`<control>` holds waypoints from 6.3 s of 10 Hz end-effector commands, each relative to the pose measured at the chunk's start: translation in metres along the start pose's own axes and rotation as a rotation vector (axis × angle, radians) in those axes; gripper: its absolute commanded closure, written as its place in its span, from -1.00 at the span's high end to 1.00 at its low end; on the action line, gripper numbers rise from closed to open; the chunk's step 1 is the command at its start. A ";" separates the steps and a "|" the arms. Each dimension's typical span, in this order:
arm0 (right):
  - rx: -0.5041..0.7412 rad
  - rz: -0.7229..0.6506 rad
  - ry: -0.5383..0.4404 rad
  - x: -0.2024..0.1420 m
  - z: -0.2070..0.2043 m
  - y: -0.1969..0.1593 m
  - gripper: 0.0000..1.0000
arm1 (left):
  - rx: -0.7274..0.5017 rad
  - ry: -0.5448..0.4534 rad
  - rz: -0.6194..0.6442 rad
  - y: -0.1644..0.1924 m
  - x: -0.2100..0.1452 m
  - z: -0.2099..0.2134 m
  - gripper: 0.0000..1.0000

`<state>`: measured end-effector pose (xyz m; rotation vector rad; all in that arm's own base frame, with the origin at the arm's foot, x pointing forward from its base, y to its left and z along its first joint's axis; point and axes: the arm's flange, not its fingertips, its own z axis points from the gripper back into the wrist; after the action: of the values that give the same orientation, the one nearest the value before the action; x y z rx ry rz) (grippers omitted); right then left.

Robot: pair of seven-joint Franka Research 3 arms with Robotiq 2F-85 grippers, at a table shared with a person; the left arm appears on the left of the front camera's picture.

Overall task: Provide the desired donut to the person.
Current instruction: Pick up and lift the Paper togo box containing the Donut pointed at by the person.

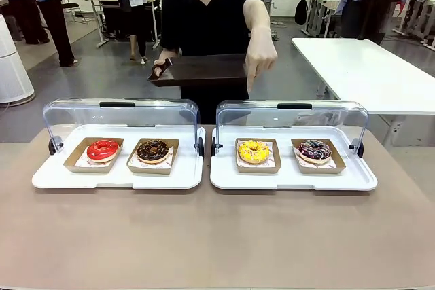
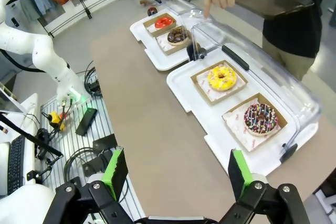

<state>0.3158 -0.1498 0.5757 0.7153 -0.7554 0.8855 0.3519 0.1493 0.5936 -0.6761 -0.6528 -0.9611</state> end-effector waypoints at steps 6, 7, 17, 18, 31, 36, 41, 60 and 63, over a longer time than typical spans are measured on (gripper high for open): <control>0.007 0.003 -0.015 0.000 0.000 -0.001 1.00 | 0.002 -0.008 0.000 0.000 0.002 0.001 1.00; 0.007 0.003 -0.015 0.000 0.000 -0.001 1.00 | 0.002 -0.008 0.000 0.000 0.002 0.001 1.00; 0.007 0.003 -0.015 0.000 0.000 -0.001 1.00 | 0.002 -0.008 0.000 0.000 0.002 0.001 1.00; 0.007 0.003 -0.015 0.000 0.000 -0.001 1.00 | 0.002 -0.008 0.000 0.000 0.002 0.001 1.00; 0.000 0.000 0.000 0.000 0.000 0.000 1.00 | 0.011 -0.117 0.016 0.002 0.001 0.010 1.00; -0.048 0.172 0.360 0.107 -0.140 0.054 1.00 | 0.011 -0.117 0.016 0.002 0.001 0.010 1.00; -0.073 0.319 0.601 0.113 -0.259 0.097 1.00 | 0.011 -0.117 0.016 0.002 0.001 0.010 1.00; -0.023 0.633 0.845 0.054 -0.401 0.078 1.00 | 0.011 -0.117 0.016 0.002 0.001 0.010 1.00; -0.077 0.572 0.886 0.033 -0.427 0.033 1.00 | 0.011 -0.117 0.016 0.002 0.001 0.010 1.00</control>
<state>0.4020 0.2167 0.3919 0.0076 -0.1830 1.5670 0.3538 0.1559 0.6003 -0.7323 -0.7591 -0.8964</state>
